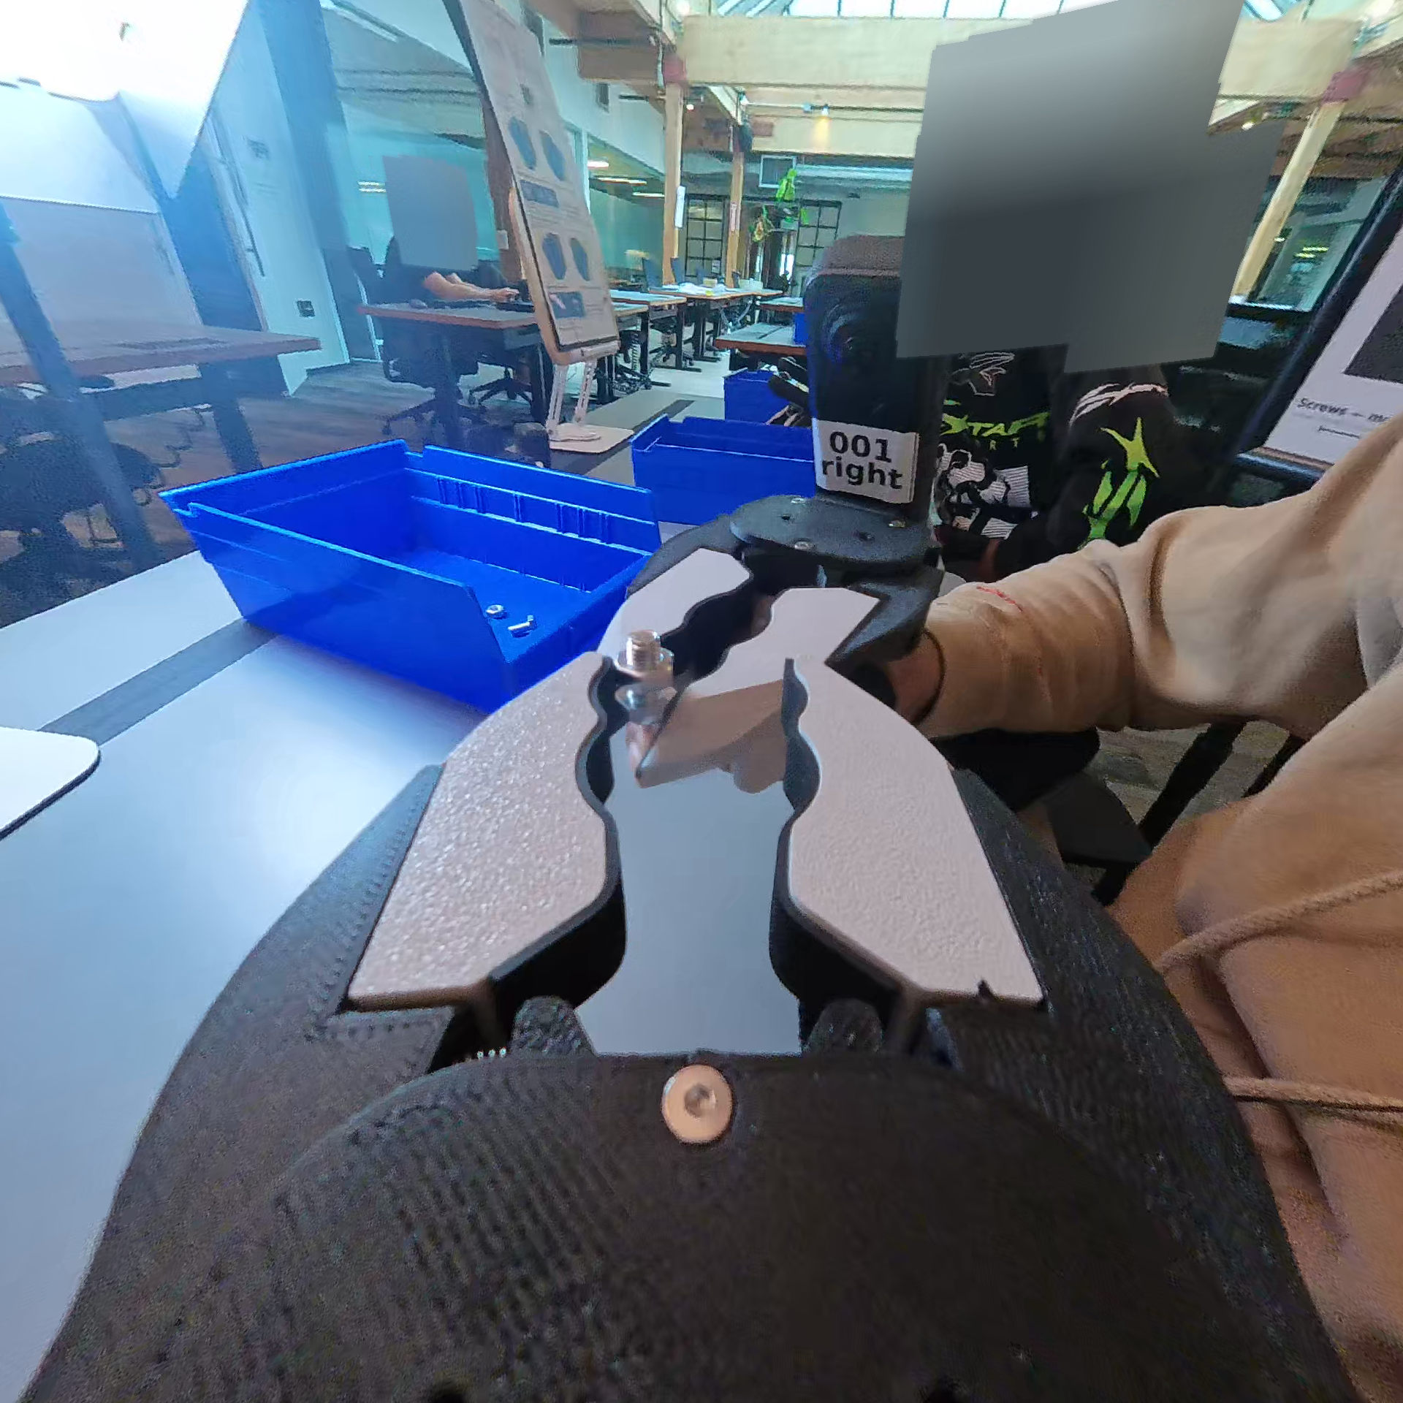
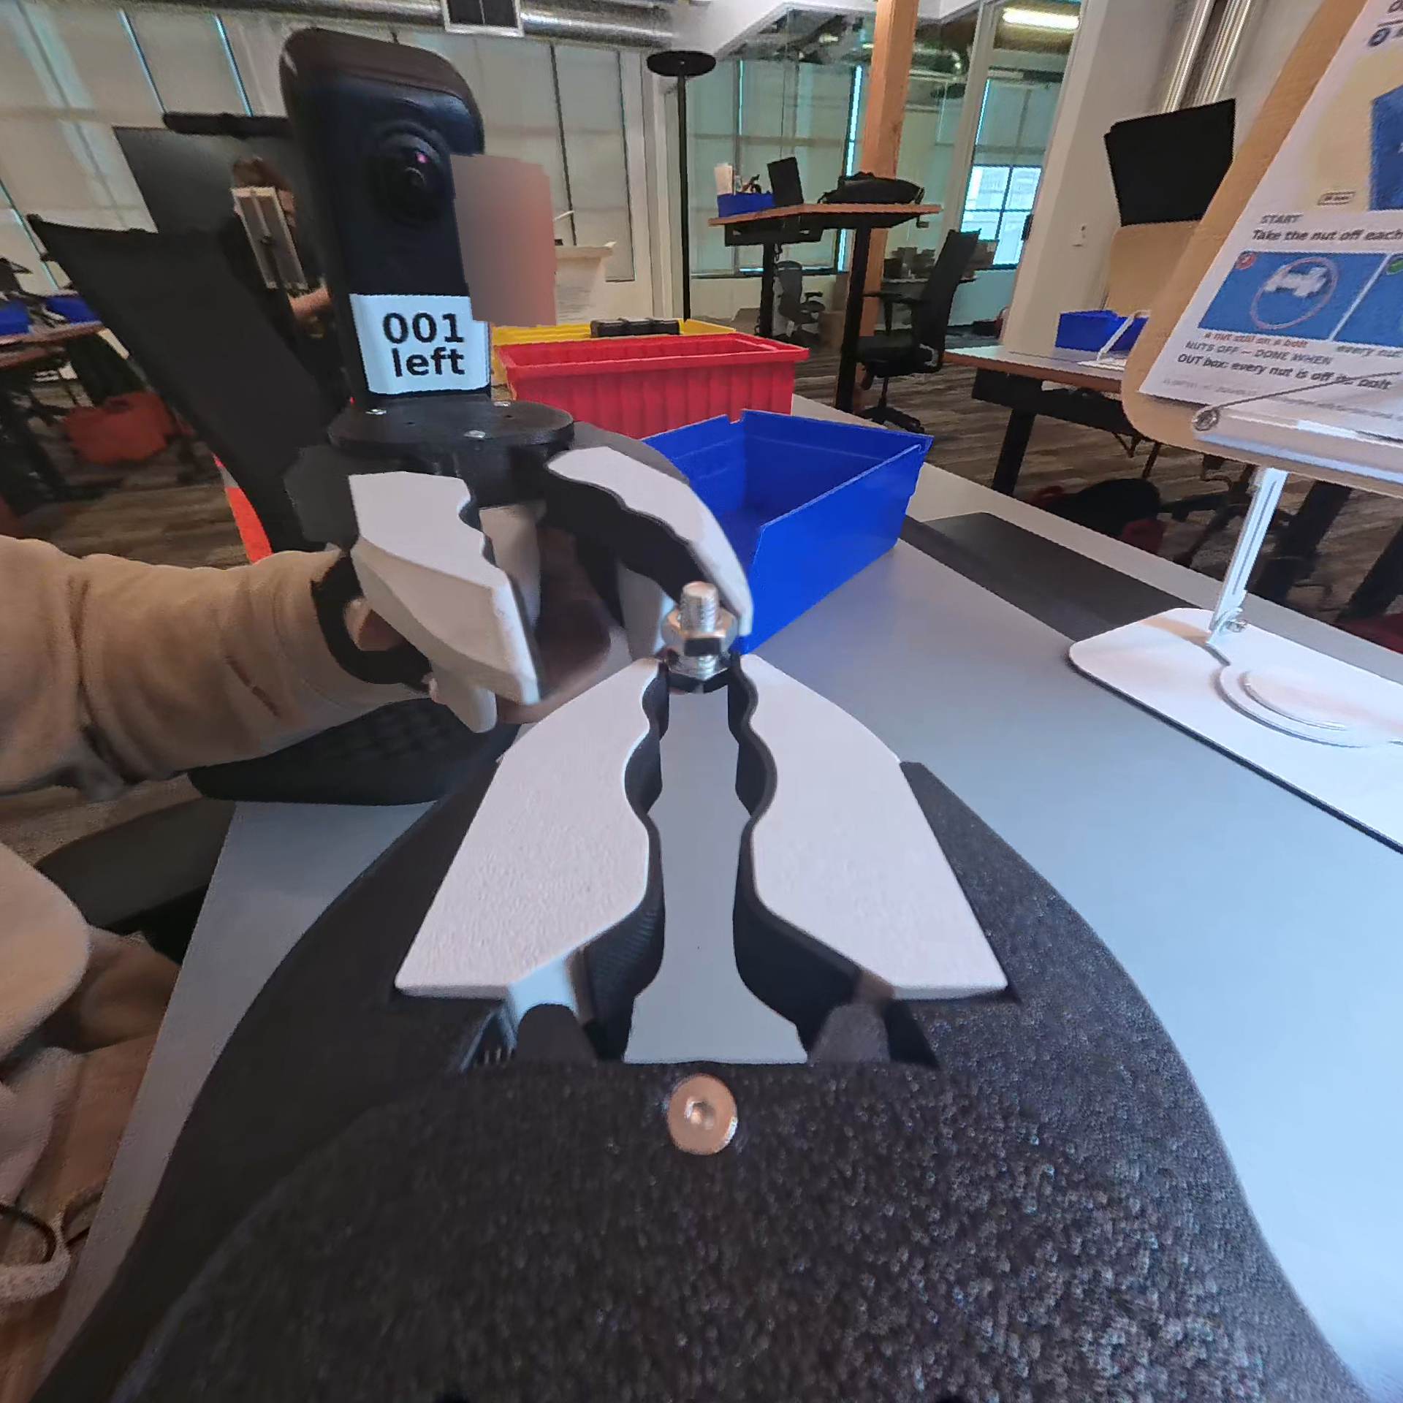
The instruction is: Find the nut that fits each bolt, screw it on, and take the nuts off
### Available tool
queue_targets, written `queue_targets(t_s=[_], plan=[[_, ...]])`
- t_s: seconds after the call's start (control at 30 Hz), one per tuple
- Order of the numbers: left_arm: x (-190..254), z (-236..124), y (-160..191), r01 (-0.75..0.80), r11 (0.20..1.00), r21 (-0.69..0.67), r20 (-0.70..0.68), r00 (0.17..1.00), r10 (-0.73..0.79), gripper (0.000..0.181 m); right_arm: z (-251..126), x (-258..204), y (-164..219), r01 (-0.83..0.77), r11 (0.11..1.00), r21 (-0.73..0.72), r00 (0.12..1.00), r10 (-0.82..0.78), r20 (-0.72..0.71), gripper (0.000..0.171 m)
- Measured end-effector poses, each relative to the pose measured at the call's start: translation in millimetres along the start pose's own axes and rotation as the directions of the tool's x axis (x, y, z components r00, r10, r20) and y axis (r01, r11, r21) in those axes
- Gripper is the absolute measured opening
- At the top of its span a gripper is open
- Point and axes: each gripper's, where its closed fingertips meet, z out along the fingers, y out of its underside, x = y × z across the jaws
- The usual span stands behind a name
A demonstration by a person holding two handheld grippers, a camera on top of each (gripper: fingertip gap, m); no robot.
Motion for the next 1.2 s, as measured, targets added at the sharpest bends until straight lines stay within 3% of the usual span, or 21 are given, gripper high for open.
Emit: queue_targets(t_s=[0.03, 0.07, 0.1, 0.17, 0.33, 0.43, 0.47, 0.5, 0.57, 0.77, 0.9, 0.93, 0.97, 1.2], plan=[[2, -2, -2, 0.002, 1.0, 0.004, -0.014, 1.0, -0.002, 0.04, -1, 1, -1, -0.003, 1.0, 0.003, 1.0, 0.003, 0.0, 0.014], [9, -8, -6, 0.001, 1.0, 0.014, -0.075, 0.997, 0.0, 0.009, -2, 5, -1, -0.012, 1.0, 0.006, 1.0, 0.012, -0.017, 0.014], [16, -13, -14, 0.023, 0.998, 0.055, -0.131, 0.991, -0.016, 0.002, -3, 10, -2, -0.024, 1.0, 0.008, 0.999, 0.025, -0.039, 0.014], [14, -14, -17, 0.014, 0.998, 0.062, -0.112, 0.994, -0.007, 0.007, -6, 16, -4, -0.04, 0.999, 0.014, 0.998, 0.04, -0.047, 0.014], [-4, -2, -2, -0.002, 1.0, 0.003, 0.013, 1.0, 0.002, 0.042, 1, -1, 2, -0.015, 1.0, -0.014, 1.0, 0.015, 0.006, 0.014], [-3, -3, 3, -0.013, 0.999, -0.036, 0.016, 1.0, 0.014, 0.03, 2, -3, 4, -0.019, 0.999, -0.036, 1.0, 0.02, 0.014, 0.014], [-4, -8, 0, -0.012, 0.999, -0.034, 0.008, 1.0, 0.013, 0.009, 1, 1, 4, -0.032, 0.999, -0.038, 0.999, 0.032, -0.002, 0.014], [0, -12, -7, -0.004, 1.0, -0.001, -0.027, 1.0, 0.004, 0.0, -1, 7, 4, -0.045, 0.998, -0.037, 0.999, 0.044, -0.027, 0.014], [-4, -17, -12, -0.01, 1.0, 0.014, -0.001, 1.0, 0.01, 0.001, -4, 15, 4, -0.07, 0.996, -0.048, 0.997, 0.067, -0.047, 0.014], [-13, -6, 4, -0.045, 0.998, -0.044, 0.054, 0.997, 0.048, 0.03, 5, -2, 16, -0.044, 0.992, -0.122, 0.999, 0.047, 0.018, 0.014], [-10, -7, 9, -0.056, 0.994, -0.092, 0.033, 0.998, 0.059, 0.019, 6, -1, 19, -0.047, 0.989, -0.14, 0.999, 0.048, 0.006, 0.014], [-5, -11, 4, -0.069, 0.995, -0.074, -0.001, 0.998, 0.069, 0.001, 4, 5, 18, -0.06, 0.99, -0.13, 0.998, 0.059, -0.018, 0.014], [-3, -14, -2, -0.062, 0.997, -0.044, -0.008, 0.998, 0.062, 0.001, 2, 11, 16, -0.074, 0.989, -0.125, 0.997, 0.07, -0.036, 0.014], [-13, -6, 9, -0.08, 0.993, -0.088, 0.049, 0.995, 0.084, 0.035, 5, 0, 18, -0.056, 0.988, -0.143, 0.998, 0.057, 0.005, 0.014]])
